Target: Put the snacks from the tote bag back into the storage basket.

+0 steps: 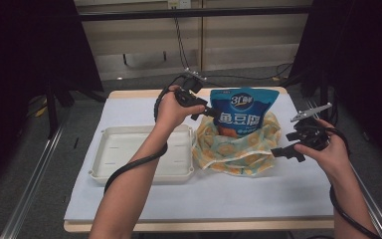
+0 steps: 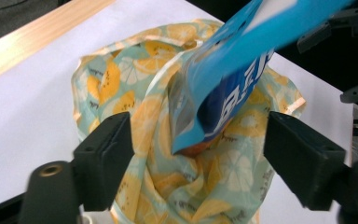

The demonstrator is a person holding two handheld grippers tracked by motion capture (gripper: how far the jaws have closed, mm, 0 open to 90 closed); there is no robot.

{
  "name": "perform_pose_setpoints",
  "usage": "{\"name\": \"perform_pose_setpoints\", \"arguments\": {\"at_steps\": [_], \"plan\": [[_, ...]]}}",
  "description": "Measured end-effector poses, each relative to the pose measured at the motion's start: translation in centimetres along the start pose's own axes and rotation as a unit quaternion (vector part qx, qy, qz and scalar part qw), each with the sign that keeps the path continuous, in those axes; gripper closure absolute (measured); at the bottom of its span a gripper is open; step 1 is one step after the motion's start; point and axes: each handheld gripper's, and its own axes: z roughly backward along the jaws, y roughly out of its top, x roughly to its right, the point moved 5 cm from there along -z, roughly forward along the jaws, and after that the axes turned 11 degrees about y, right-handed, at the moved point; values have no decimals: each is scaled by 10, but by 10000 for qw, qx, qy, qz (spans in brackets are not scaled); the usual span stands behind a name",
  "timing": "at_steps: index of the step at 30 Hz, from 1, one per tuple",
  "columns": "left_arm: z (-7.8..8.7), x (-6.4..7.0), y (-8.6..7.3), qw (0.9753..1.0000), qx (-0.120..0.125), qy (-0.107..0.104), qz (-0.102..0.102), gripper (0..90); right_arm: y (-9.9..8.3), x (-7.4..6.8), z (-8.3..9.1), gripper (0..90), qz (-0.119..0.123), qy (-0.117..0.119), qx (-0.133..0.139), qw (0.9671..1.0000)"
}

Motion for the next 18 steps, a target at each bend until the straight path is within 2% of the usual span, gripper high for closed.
{"name": "perform_pose_setpoints", "arguments": {"at_steps": [3, 10, 11, 12, 13, 14, 17, 18], "plan": [[-2, 3, 6, 10000, 69, 1, -23, 304, 0, -1, -2, 78, 39, 8, -26, 10000], [-3, 4, 16, 9996, -52, 3, -274, 404, 1, -2, -4, 80, 86, 109, -16, 9999], [-4, 5, 17, 9997, -9, -66, -228, 478, 1, -1, -5, 80, 108, 135, -20, 9998], [-4, 6, 20, 9997, 125, -174, -88, 502, 1, -1, -5, 80, 86, 131, -18, 9999], [-4, 7, 21, 9997, 134, -214, -75, 551, 1, 0, -5, 80, 69, 101, -17, 9999], [-4, 8, 22, 9997, 85, -164, -141, 607, 0, 0, -5, 80, 81, 102, -20, 9999], [-2, 8, 23, 9997, -64, -39, -214, 687, 0, 1, -4, 83, 96, 144, -17, 9998], [-1, 8, 23, 9999, -27, -94, -103, 735, 0, 0, -4, 84, 88, 162, -7, 9998]]}}
